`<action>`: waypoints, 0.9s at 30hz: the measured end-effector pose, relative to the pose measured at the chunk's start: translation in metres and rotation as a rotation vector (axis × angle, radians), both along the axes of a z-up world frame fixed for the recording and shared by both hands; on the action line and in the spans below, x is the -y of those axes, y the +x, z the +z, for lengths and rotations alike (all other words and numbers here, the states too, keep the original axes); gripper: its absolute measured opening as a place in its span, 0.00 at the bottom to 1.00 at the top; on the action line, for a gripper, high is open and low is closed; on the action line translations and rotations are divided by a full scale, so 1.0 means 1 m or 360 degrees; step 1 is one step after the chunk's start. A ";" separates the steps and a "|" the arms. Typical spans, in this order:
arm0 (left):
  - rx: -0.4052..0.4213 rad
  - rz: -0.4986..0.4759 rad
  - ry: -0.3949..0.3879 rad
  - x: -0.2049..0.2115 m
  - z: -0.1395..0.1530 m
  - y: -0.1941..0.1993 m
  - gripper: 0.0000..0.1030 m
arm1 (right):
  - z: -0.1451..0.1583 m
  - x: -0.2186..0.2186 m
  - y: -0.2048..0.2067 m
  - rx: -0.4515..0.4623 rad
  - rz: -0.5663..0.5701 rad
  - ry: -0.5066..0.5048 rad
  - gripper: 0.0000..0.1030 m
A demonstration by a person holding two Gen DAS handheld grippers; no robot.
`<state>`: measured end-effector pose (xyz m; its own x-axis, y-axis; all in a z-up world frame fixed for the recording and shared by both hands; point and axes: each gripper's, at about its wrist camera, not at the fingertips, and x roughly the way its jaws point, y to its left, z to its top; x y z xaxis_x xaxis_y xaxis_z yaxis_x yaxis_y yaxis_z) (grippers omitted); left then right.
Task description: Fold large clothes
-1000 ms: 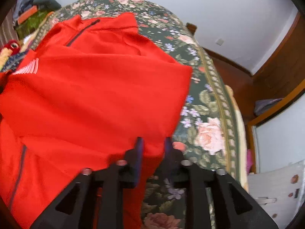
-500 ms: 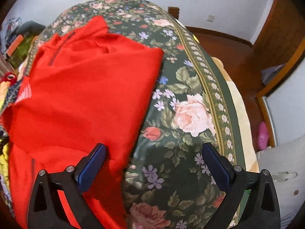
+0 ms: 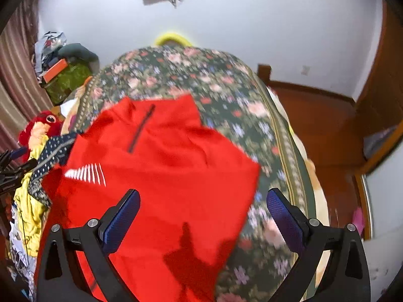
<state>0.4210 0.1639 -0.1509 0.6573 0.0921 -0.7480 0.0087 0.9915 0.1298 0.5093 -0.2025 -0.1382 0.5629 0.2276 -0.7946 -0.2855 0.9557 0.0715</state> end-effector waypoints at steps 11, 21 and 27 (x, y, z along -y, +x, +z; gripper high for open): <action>-0.0006 -0.0098 0.0101 0.043 -0.031 0.098 0.88 | -0.032 -0.064 0.078 0.0007 0.0093 -0.0102 0.97; -0.0020 -0.0125 0.0016 0.058 -0.073 0.177 0.88 | -0.090 -0.094 0.150 -0.0060 0.0073 -0.0020 0.97; -0.0080 -0.0098 -0.0131 0.060 -0.094 0.212 0.88 | -0.118 -0.095 0.197 -0.0231 0.0045 0.0117 0.83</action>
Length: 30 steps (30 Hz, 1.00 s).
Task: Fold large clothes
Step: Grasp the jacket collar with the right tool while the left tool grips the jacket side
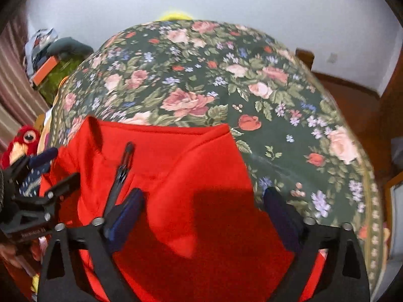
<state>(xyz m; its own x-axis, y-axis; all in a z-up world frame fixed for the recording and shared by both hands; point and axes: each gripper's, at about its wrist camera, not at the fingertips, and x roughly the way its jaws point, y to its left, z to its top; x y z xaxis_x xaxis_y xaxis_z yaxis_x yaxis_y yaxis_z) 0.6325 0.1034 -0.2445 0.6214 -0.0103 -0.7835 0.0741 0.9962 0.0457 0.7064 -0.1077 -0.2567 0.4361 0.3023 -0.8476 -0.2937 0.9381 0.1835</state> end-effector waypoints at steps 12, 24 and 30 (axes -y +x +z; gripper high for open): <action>0.0055 -0.0045 -0.0005 -0.003 0.008 -0.021 0.04 | 0.019 0.010 -0.033 0.0127 0.0090 0.0177 0.15; 0.0245 -0.0105 -0.0006 -0.005 0.094 -0.132 0.03 | 0.112 0.013 -0.157 0.0435 0.0248 0.0149 0.13; 0.0257 -0.0165 0.0013 0.004 0.093 -0.199 0.03 | 0.107 0.023 -0.221 0.0391 0.0283 0.0172 0.13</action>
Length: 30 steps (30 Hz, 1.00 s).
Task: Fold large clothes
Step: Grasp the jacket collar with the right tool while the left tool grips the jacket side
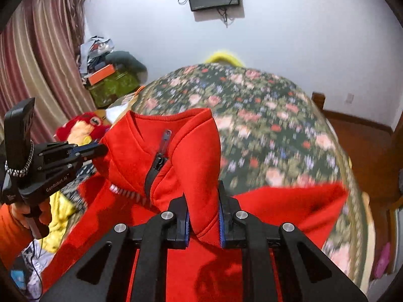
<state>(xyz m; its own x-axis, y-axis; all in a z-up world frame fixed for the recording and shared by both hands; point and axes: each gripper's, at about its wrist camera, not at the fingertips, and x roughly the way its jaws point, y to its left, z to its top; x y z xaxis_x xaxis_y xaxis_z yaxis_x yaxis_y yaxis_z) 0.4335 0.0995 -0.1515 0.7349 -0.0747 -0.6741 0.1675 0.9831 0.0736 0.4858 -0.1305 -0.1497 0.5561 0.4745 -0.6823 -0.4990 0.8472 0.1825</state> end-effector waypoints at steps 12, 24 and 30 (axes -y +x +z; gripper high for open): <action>-0.0449 -0.0019 0.0037 0.006 -0.100 -0.071 0.06 | -0.066 0.000 -0.077 -0.0230 0.0037 -0.0252 0.13; -0.0453 0.0102 0.0051 -0.030 -0.093 -0.136 0.56 | -0.061 0.031 -0.119 -0.0413 0.0079 -0.0306 0.15; -0.0332 0.0200 0.0071 -0.047 -0.057 -0.139 0.62 | -0.034 0.037 -0.137 -0.0357 0.0114 -0.0295 0.15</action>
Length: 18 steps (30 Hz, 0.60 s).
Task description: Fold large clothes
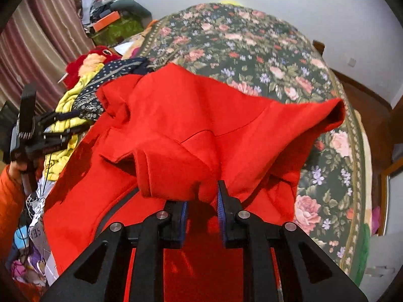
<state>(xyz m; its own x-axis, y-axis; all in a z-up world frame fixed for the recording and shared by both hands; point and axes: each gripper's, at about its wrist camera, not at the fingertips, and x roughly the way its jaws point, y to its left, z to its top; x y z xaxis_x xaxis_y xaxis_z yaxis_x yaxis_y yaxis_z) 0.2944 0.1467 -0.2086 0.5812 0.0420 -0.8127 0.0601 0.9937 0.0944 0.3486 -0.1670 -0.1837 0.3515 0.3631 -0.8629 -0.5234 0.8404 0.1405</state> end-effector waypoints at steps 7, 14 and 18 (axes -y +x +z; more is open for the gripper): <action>0.0084 0.0039 -0.0065 0.004 0.016 0.032 0.64 | 0.019 0.025 -0.006 0.0103 -0.0126 -0.0042 0.15; -0.0004 0.0103 -0.0198 0.011 -0.007 0.075 0.64 | 0.034 0.058 0.020 0.0156 -0.0323 -0.0016 0.15; -0.0022 0.0184 -0.0120 0.016 -0.025 0.089 0.64 | 0.027 0.048 0.046 0.0163 -0.0372 0.0032 0.15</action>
